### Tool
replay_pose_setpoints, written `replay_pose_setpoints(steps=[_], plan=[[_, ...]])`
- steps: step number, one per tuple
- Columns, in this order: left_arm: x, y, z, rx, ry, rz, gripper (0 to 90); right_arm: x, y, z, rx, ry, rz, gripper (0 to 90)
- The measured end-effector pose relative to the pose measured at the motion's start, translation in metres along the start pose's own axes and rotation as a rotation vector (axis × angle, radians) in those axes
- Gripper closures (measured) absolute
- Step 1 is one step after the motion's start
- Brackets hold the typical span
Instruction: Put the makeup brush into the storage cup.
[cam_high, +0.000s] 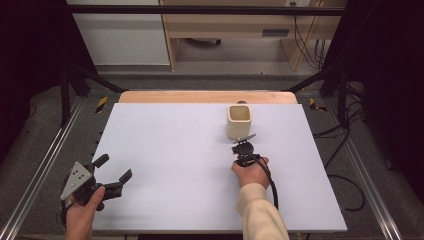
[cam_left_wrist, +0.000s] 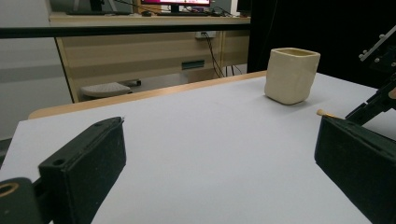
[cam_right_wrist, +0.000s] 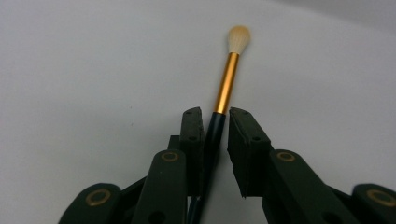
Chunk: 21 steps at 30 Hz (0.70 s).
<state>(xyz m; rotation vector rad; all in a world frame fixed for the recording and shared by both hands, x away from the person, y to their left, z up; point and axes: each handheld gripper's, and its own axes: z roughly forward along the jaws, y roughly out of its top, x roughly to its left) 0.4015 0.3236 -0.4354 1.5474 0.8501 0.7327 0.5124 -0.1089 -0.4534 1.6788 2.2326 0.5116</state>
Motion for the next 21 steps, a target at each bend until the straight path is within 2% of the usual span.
replay_pose_setpoints(steps=[21], plan=[[0.0005, -0.0007, 0.0017, 0.006, 0.004, 0.005, 1.4, -0.0015, 0.0009, 0.0012, 0.009, 0.035, 0.015, 83.2]])
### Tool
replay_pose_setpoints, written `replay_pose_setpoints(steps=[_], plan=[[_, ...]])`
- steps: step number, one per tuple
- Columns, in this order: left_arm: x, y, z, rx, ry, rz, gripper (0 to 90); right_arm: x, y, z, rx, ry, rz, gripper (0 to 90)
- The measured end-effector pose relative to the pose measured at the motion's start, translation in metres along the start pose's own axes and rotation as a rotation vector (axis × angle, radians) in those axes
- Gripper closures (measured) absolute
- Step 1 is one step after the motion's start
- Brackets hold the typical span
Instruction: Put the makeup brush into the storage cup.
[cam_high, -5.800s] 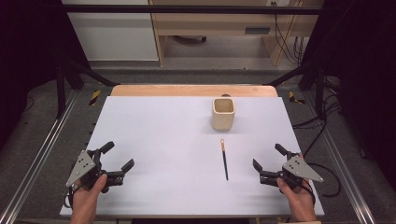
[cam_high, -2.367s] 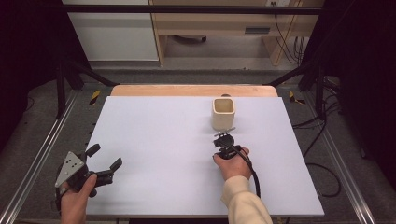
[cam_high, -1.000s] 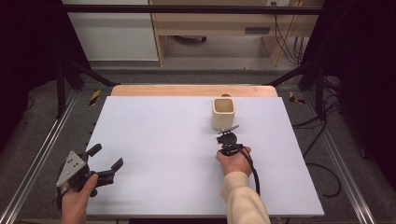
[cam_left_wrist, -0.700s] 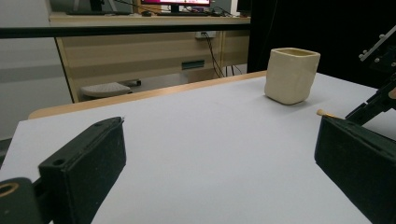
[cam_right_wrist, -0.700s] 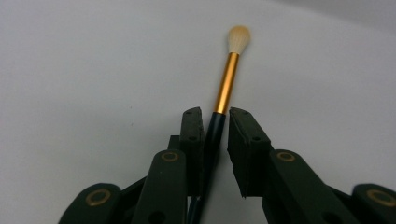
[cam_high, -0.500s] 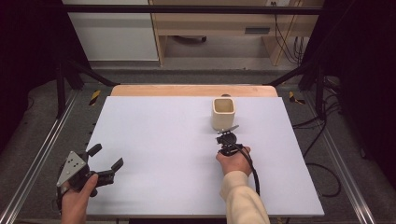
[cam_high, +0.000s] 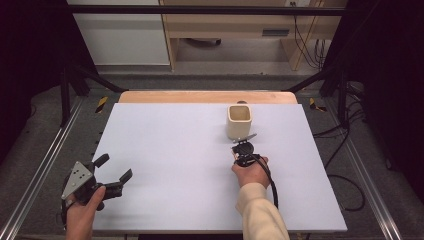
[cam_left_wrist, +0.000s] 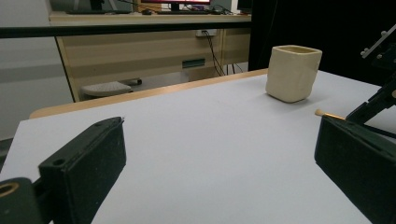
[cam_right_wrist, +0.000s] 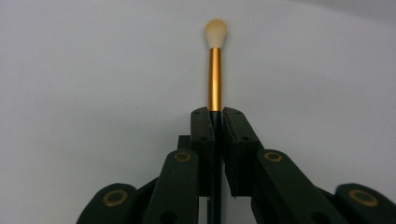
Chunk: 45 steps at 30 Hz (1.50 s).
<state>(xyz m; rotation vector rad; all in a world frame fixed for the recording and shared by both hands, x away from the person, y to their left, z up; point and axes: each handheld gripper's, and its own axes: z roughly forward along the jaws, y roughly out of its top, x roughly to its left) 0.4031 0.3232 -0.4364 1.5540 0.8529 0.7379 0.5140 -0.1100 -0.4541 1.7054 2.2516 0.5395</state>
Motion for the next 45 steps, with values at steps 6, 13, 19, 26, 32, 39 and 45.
replay_pose_setpoints(steps=[6, 13, 19, 26, 32, 39, 45], plan=[[0.001, 0.000, 0.000, 0.007, 0.003, 0.010, 1.4, -0.004, 0.001, -0.003, -0.021, 0.036, 0.006, 83.2], [0.001, -0.001, 0.003, 0.014, -0.009, 0.003, 1.4, -0.010, -0.001, -0.015, -0.088, 0.121, -0.003, 83.3], [-0.001, -0.002, 0.003, 0.026, -0.015, 0.014, 1.4, -0.021, -0.005, -0.023, -0.099, 0.158, -0.025, 83.3], [0.001, -0.004, 0.004, 0.032, -0.014, -0.002, 1.4, -0.041, -0.004, -0.037, -0.176, 0.230, -0.041, 83.3], [0.001, -0.006, 0.007, 0.048, -0.007, 0.006, 1.4, -0.051, 0.003, -0.057, -0.329, 0.314, -0.042, 83.3], [-0.001, -0.007, 0.010, 0.066, 0.017, 0.028, 0.8, -0.061, 0.008, -0.066, -0.488, 0.365, -0.049, 83.3], [-0.001, -0.012, 0.011, 0.071, 0.032, 0.007, 0.8, -0.070, 0.009, -0.060, -0.564, 0.370, -0.033, 83.3]])
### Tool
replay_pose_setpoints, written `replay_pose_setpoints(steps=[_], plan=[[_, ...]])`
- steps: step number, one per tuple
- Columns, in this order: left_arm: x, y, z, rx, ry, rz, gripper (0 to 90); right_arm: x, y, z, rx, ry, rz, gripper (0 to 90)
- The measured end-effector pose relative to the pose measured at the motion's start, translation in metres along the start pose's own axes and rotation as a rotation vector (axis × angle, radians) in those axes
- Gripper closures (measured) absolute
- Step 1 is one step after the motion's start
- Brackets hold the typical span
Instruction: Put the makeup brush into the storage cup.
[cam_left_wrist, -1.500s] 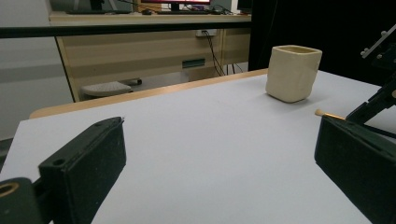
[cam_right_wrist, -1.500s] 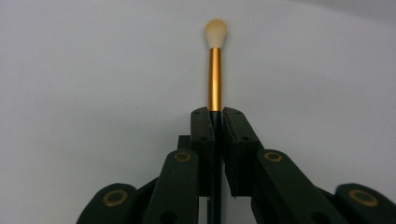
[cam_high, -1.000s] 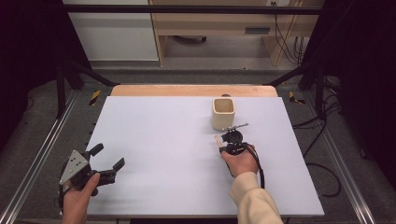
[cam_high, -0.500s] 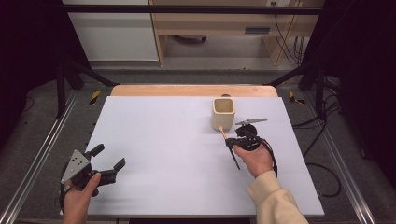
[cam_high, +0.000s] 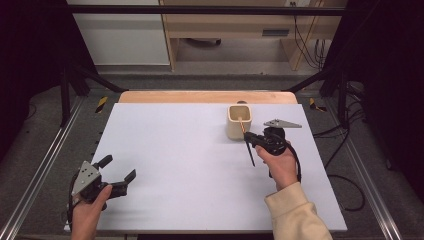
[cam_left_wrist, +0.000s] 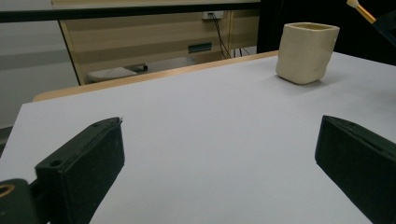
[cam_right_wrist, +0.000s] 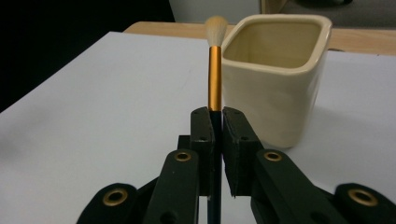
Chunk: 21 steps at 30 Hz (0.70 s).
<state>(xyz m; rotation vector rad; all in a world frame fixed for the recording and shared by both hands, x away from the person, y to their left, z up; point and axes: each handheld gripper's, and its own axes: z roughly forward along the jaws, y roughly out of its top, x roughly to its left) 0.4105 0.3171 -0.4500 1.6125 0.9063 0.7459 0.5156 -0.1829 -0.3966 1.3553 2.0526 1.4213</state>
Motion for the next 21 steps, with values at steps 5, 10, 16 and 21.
replay_pose_setpoints(steps=[5, 10, 16, 21], plan=[[-0.0006, -0.0005, -0.0003, 0.006, 0.017, 0.026, 0.8, -0.0035, -0.0011, -0.0020, -0.051, -0.014, -0.021, 83.3], [-0.0007, -0.0024, -0.0013, 0.006, 0.021, 0.015, 0.9, -0.0053, 0.0000, -0.0068, -0.128, -0.019, -0.047, 83.3], [-0.0035, -0.0029, -0.0014, 0.002, 0.013, 0.012, 0.9, -0.0030, 0.0011, -0.0067, -0.203, -0.055, -0.067, 83.3], [-0.0026, -0.0012, -0.0009, -0.007, 0.005, 0.012, 0.9, 0.0015, 0.0042, -0.0038, -0.249, -0.045, -0.086, 83.3]])
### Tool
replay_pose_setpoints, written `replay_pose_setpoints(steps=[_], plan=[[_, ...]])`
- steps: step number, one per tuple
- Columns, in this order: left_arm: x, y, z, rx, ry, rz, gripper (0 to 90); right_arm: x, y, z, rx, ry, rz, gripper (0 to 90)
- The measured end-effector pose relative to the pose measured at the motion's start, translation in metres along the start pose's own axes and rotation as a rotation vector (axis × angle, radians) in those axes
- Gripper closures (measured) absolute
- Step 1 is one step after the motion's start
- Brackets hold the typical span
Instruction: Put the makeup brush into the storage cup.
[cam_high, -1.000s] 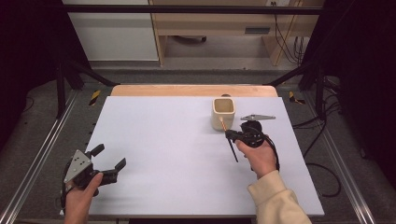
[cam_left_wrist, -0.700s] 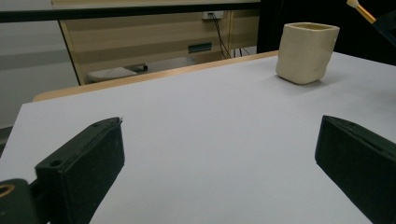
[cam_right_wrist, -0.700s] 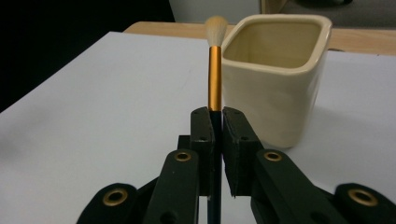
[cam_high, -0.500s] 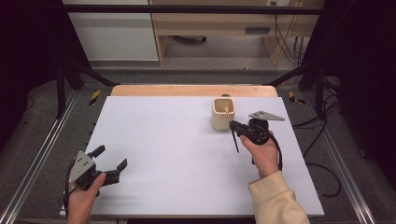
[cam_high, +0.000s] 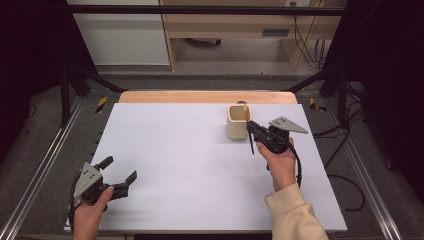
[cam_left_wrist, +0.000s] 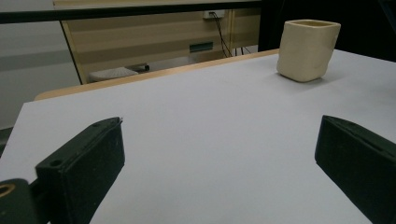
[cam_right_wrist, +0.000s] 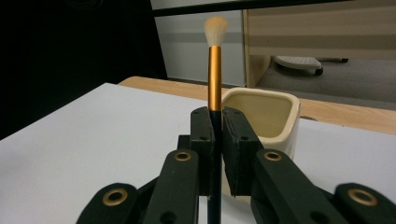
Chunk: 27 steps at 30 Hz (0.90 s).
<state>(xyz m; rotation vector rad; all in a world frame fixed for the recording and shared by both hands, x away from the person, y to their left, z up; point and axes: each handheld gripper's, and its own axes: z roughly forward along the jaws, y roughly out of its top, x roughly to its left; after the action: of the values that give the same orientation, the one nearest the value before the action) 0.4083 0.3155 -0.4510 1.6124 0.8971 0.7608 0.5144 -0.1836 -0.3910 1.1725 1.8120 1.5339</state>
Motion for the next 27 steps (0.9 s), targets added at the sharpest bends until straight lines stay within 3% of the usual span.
replay_pose_setpoints(steps=[7, 16, 27], plan=[[0.000, 0.002, -0.002, -0.013, 0.003, -0.009, 0.9, 0.005, 0.007, 0.004, -0.040, 0.017, -0.013, 83.3], [-0.003, 0.003, -0.004, -0.023, -0.008, -0.009, 1.0, -0.002, 0.017, 0.007, -0.068, 0.011, -0.010, 83.2], [-0.004, 0.004, -0.005, -0.030, -0.025, -0.015, 1.0, -0.001, 0.034, 0.022, -0.112, 0.002, -0.024, 83.2]])
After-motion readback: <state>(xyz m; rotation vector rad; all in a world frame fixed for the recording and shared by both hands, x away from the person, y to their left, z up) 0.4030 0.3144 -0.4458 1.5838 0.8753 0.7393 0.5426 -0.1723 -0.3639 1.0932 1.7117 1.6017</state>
